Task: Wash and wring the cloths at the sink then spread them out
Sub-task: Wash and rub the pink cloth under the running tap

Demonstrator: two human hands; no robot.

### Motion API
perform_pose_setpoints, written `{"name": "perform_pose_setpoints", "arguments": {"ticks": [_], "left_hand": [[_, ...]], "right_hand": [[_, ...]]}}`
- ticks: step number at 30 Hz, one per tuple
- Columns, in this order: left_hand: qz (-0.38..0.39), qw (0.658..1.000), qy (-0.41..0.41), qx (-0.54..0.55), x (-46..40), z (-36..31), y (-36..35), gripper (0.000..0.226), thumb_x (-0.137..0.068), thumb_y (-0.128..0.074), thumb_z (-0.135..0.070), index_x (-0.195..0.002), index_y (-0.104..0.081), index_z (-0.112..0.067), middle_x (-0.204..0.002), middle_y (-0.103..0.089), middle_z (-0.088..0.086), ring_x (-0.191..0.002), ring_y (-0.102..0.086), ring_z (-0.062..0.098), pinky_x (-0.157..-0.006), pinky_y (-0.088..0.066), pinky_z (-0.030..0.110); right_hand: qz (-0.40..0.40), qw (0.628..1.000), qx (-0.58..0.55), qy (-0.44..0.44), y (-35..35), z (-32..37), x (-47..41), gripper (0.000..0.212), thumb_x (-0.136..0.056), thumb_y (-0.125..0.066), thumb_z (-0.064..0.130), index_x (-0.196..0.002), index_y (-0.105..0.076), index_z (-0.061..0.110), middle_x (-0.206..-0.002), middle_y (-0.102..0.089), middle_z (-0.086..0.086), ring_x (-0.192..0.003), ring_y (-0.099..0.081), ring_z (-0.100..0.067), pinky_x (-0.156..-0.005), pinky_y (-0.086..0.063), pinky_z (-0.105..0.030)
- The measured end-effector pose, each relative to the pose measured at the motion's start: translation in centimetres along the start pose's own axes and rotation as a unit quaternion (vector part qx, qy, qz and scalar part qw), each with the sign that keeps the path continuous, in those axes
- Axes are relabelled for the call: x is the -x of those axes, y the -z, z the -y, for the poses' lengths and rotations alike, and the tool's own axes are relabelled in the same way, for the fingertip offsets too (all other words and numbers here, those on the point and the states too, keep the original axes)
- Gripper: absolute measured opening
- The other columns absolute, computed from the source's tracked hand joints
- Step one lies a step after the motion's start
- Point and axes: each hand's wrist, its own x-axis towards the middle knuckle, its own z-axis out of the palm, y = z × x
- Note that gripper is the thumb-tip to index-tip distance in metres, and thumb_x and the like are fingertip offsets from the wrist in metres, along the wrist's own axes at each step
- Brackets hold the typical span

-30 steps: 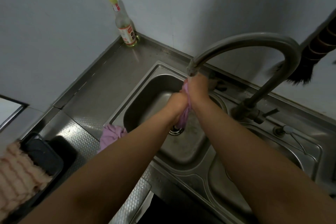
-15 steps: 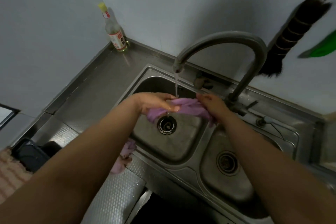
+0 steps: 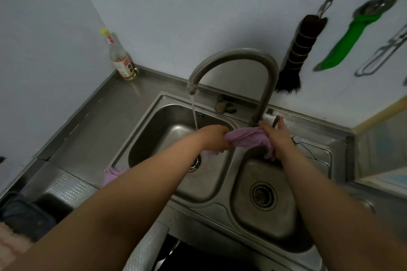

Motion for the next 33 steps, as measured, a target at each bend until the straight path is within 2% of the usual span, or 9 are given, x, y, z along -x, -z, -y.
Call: {"name": "perform_pose_setpoints", "arguments": {"ticks": [3, 5, 10, 17, 22, 26, 28, 31, 33], "left_hand": [[0.009, 1.0, 0.014, -0.017, 0.4, 1.9, 0.0, 0.032, -0.089, -0.065, -0.034, -0.114, -0.059, -0.015, -0.102, -0.071, 0.005, -0.09, -0.067, 0.02, -0.082, -0.05, 0.028], [-0.015, 0.999, 0.021, -0.04, 0.9, 3.1, 0.4, 0.038, -0.085, -0.068, -0.038, -0.115, -0.061, -0.016, -0.105, -0.066, 0.003, -0.1, -0.062, 0.023, -0.087, -0.047, 0.031], [-0.063, 0.994, 0.062, -0.06, 2.8, 6.7, 3.8, 0.041, -0.075, -0.076, -0.042, -0.107, -0.065, -0.021, -0.099, -0.066, -0.001, -0.094, -0.061, 0.02, -0.09, -0.049, 0.036], [0.062, 0.993, 0.096, 0.024, 6.1, 8.2, 4.5, 0.028, -0.085, -0.071, -0.036, -0.093, -0.063, -0.011, -0.072, -0.065, 0.0, -0.062, -0.064, 0.008, -0.072, -0.052, 0.032], [0.156, 0.809, 0.126, 0.553, 6.1, 7.4, -0.9, 0.088, -0.087, -0.043, -0.068, -0.147, -0.034, -0.004, -0.145, -0.042, 0.024, -0.116, -0.05, 0.034, -0.101, -0.043, 0.045], [0.089, 0.621, 0.086, 0.774, 5.2, 6.0, -2.7, 0.094, -0.069, -0.031, -0.09, -0.113, -0.061, -0.013, -0.099, -0.062, 0.01, -0.085, -0.062, 0.023, -0.083, -0.051, 0.038], [0.03, 0.589, 0.094, 0.802, 5.4, 5.5, -2.9, 0.074, -0.074, -0.038, -0.084, -0.098, -0.066, -0.02, -0.093, -0.065, 0.008, -0.074, -0.064, 0.022, -0.063, -0.054, 0.03], [0.007, 0.594, 0.102, 0.798, 6.0, 6.7, -3.1, 0.043, -0.086, -0.056, -0.055, -0.097, -0.065, -0.015, -0.088, -0.067, 0.009, -0.076, -0.065, 0.02, -0.067, -0.057, 0.031], [0.013, 0.627, 0.101, 0.773, 6.5, 8.1, -2.5, 0.025, -0.082, -0.063, -0.029, -0.097, -0.066, -0.009, -0.09, -0.069, 0.011, -0.083, -0.067, 0.022, -0.077, -0.056, 0.036]], "right_hand": [[0.016, 0.993, 0.109, 0.044, -0.7, 1.0, 1.2, 0.097, -0.08, -0.069, 0.051, -0.151, -0.011, 0.02, -0.147, -0.04, -0.017, -0.127, -0.047, -0.036, -0.105, -0.04, -0.043], [0.095, 0.968, 0.22, 0.077, -1.6, 2.6, 2.7, 0.072, -0.084, -0.055, 0.061, -0.139, -0.041, 0.016, -0.132, -0.056, -0.009, -0.117, -0.054, -0.028, -0.096, -0.042, -0.036], [0.412, 0.797, 0.438, 0.052, -4.0, 4.9, 5.3, 0.055, -0.075, -0.067, 0.062, -0.105, -0.06, 0.016, -0.085, -0.07, -0.005, -0.082, -0.063, -0.029, -0.079, -0.053, -0.045], [0.36, 0.901, 0.225, -0.085, -3.0, 7.0, 5.3, 0.029, -0.079, -0.072, 0.032, -0.07, -0.058, 0.009, -0.05, -0.051, -0.001, -0.035, -0.043, -0.01, -0.04, -0.043, -0.019], [0.153, 0.949, 0.274, 0.037, -7.8, 6.9, 6.6, 0.039, -0.08, -0.073, 0.038, -0.099, -0.059, 0.007, -0.073, -0.059, -0.012, -0.055, -0.052, -0.021, -0.043, -0.039, -0.021], [0.199, 0.896, 0.341, 0.202, -12.1, 5.7, 10.8, 0.041, -0.085, -0.061, 0.041, -0.112, -0.063, 0.01, -0.106, -0.067, -0.014, -0.099, -0.064, -0.029, -0.076, -0.049, -0.028], [0.277, 0.837, 0.383, 0.276, -12.5, 5.2, 12.6, 0.033, -0.08, -0.055, 0.035, -0.109, -0.065, 0.02, -0.101, -0.067, -0.007, -0.094, -0.063, -0.022, -0.082, -0.051, -0.027], [0.356, 0.851, 0.309, 0.231, -10.7, 5.2, 12.8, 0.02, -0.082, -0.055, 0.012, -0.094, -0.069, 0.019, -0.082, -0.064, 0.003, -0.077, -0.057, -0.004, -0.075, -0.048, -0.011], [0.285, 0.87, 0.282, 0.286, -9.0, 5.0, 11.5, 0.03, -0.083, -0.052, -0.003, -0.105, -0.069, 0.009, -0.096, -0.069, -0.005, -0.087, -0.062, -0.012, -0.092, -0.051, -0.032]]}}
